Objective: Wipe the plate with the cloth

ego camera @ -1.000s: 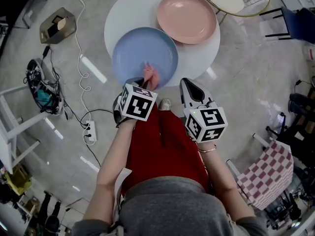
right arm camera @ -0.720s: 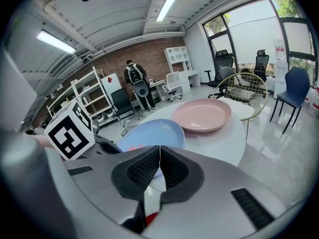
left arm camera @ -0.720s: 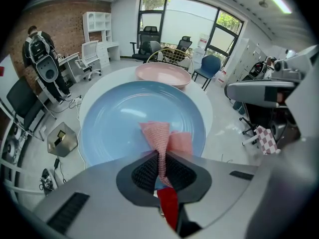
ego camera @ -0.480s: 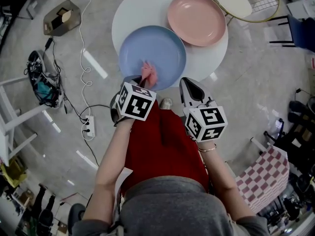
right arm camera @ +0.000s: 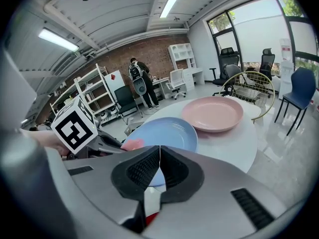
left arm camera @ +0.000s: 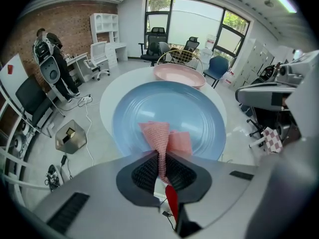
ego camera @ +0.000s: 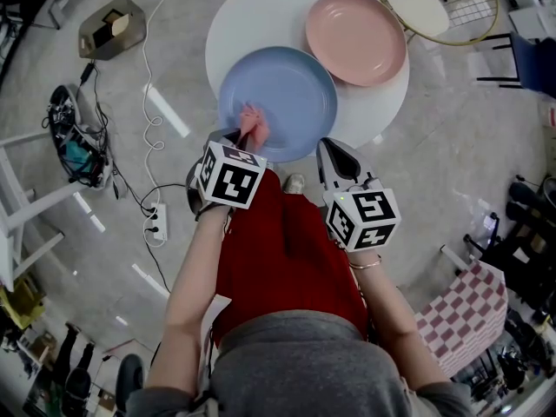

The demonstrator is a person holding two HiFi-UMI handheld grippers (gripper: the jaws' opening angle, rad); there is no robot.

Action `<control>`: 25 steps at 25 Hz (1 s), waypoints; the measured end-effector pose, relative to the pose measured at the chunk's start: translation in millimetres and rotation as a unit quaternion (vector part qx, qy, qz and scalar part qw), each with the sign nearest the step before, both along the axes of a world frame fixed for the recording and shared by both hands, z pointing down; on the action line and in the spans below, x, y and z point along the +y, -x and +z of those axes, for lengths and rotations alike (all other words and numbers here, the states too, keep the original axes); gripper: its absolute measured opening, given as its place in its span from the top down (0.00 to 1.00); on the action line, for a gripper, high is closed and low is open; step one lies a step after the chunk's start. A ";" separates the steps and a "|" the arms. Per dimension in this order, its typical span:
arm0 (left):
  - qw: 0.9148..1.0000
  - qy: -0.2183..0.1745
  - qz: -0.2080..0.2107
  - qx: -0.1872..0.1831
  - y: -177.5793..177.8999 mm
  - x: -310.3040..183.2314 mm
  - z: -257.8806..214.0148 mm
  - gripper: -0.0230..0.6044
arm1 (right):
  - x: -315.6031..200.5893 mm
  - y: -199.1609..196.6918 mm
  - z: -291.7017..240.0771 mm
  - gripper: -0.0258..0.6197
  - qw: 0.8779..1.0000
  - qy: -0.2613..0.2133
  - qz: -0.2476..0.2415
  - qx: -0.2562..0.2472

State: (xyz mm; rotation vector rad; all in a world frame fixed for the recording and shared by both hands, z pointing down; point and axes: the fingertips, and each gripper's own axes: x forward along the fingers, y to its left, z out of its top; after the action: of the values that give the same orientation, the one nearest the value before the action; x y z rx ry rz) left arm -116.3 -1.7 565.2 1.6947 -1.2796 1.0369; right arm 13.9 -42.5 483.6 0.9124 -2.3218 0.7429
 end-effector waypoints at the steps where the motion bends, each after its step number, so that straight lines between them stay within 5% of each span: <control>1: 1.000 0.000 -0.001 -0.001 3.0 -0.4 -0.2 0.91 | 0.0 2.2 0.1 0.91 1.000 0.000 -0.001 0.000; 16: 1.000 -0.012 -0.005 -0.021 37.8 -20.7 -6.7 0.91 | -15.0 28.8 -4.3 0.91 1.000 -0.003 -0.002 -0.006; 25: 0.996 -0.069 -0.030 -0.039 60.1 -35.0 -32.2 0.91 | -21.2 33.8 -15.4 0.91 1.000 -0.019 0.000 -0.014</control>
State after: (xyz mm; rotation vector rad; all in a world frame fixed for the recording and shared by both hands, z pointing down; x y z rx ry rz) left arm -176.4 -36.7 533.0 1.7201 -1.4740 1.0080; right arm -19.9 -63.7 468.2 0.9245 -2.3667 0.7193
